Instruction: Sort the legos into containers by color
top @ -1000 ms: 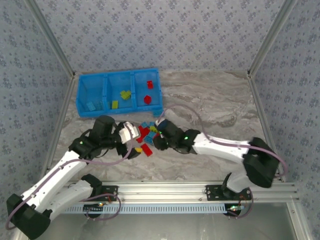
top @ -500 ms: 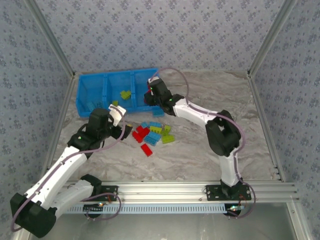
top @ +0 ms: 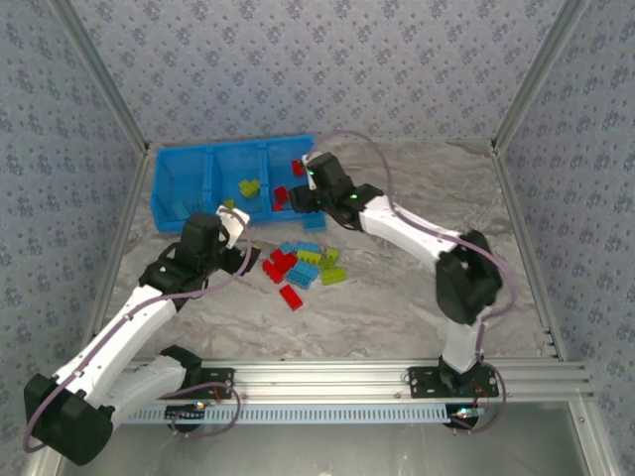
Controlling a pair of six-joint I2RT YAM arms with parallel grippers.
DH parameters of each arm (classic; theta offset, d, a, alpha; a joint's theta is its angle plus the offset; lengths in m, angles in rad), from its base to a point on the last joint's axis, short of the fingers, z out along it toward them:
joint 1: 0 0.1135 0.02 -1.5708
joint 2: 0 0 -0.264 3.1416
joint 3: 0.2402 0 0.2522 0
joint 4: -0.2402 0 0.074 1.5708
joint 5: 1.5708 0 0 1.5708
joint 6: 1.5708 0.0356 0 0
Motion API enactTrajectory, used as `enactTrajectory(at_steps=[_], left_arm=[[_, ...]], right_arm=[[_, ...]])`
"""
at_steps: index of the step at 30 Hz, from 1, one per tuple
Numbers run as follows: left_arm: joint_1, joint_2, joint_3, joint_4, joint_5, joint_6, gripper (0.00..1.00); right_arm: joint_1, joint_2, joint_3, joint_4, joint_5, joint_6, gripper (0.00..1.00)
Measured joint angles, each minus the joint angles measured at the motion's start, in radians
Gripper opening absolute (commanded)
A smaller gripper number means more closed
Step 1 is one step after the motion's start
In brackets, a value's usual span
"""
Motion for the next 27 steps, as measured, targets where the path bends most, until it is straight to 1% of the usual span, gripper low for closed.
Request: enactTrajectory(at_steps=[2,3,5,8,10,12,14,16,17,21,25,27], left_arm=[[0.001,0.005,0.013,-0.016,0.000,-0.042,0.99],[0.001,0.014,0.033,-0.039,0.000,-0.087,0.99],[0.001,0.045,0.095,-0.088,0.004,-0.218,0.99],[0.000,0.079,0.158,-0.125,0.044,-0.471,0.97],[-0.011,0.092,0.156,-0.132,0.076,-0.676,0.90],[-0.045,0.106,0.128,-0.130,0.090,-0.850,0.88],[-0.088,0.134,0.094,-0.129,0.094,-0.980,0.84],[-0.126,0.190,0.070,-0.137,0.089,-1.096,0.75],[-0.136,0.220,0.066,-0.140,0.088,-1.133,0.72],[-0.142,0.359,0.066,-0.123,0.096,-1.226,0.69],[-0.142,0.463,0.066,-0.061,0.111,-1.261,0.63],[-0.142,0.497,0.066,-0.046,0.111,-1.269,0.62]], right_arm=[[0.000,-0.137,-0.106,0.002,-0.033,0.010,0.77],[-0.001,-0.212,-0.165,0.005,-0.051,0.014,0.80],[-0.001,-0.359,-0.275,0.003,-0.082,0.026,0.85],[-0.003,-0.564,-0.426,-0.010,-0.138,0.062,0.98],[-0.008,-0.689,-0.525,-0.018,-0.188,0.096,1.00],[-0.013,-0.782,-0.606,-0.021,-0.233,0.129,1.00],[-0.014,-0.858,-0.676,-0.034,-0.275,0.161,1.00],[-0.014,-0.904,-0.723,-0.049,-0.303,0.187,1.00],[-0.014,-0.916,-0.737,-0.054,-0.309,0.197,1.00],[-0.016,-0.930,-0.763,-0.069,-0.316,0.229,1.00],[-0.019,-0.930,-0.764,-0.069,-0.316,0.243,1.00],[-0.019,-0.930,-0.764,-0.069,-0.316,0.246,1.00]])
